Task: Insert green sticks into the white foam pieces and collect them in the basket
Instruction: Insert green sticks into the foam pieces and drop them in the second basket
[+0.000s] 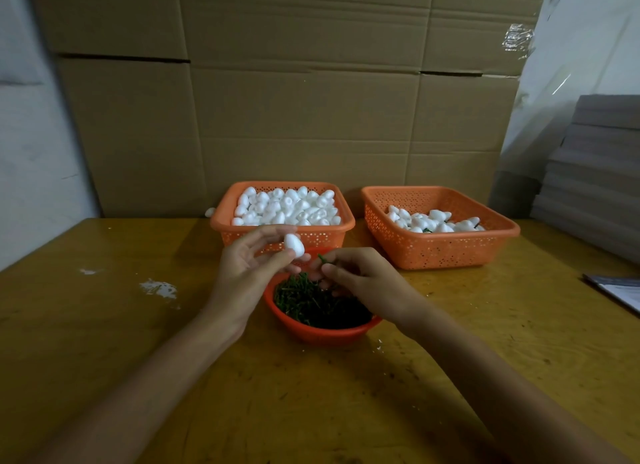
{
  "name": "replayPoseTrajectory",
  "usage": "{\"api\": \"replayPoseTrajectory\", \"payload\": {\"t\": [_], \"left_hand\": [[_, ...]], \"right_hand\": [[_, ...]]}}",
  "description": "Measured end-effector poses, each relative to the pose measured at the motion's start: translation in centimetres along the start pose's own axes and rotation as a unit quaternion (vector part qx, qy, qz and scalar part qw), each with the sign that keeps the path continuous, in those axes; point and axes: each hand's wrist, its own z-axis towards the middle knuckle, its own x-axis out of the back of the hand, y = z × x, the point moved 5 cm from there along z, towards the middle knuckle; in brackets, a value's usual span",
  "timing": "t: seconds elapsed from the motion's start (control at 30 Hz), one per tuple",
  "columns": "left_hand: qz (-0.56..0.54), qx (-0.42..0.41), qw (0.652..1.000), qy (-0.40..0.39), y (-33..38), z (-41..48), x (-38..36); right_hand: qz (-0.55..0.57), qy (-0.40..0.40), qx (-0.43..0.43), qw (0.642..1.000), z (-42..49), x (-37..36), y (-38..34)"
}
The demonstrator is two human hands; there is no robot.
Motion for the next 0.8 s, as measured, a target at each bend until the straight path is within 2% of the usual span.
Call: {"api": "replayPoseTrajectory", "payload": {"t": [0.33,0.57,0.8], "left_hand": [[-0.049,0.006,0.999,0.006,-0.17,0.21,0.32],[-0.024,0.001,1.0,0.002,-0.3,0.18,0.44],[-0.015,-0.003,1.0,0.002,-0.27,0.13,0.57]], "right_hand": [[0.016,0.007,-0.028,0.999,0.08,-0.14,0.44],[-0.019,-0.027,-0.033,0.999,0.25,-0.53,0.45],[-0.051,-0.017,-0.017,0.998,0.1,-0.39,0.3]]}}
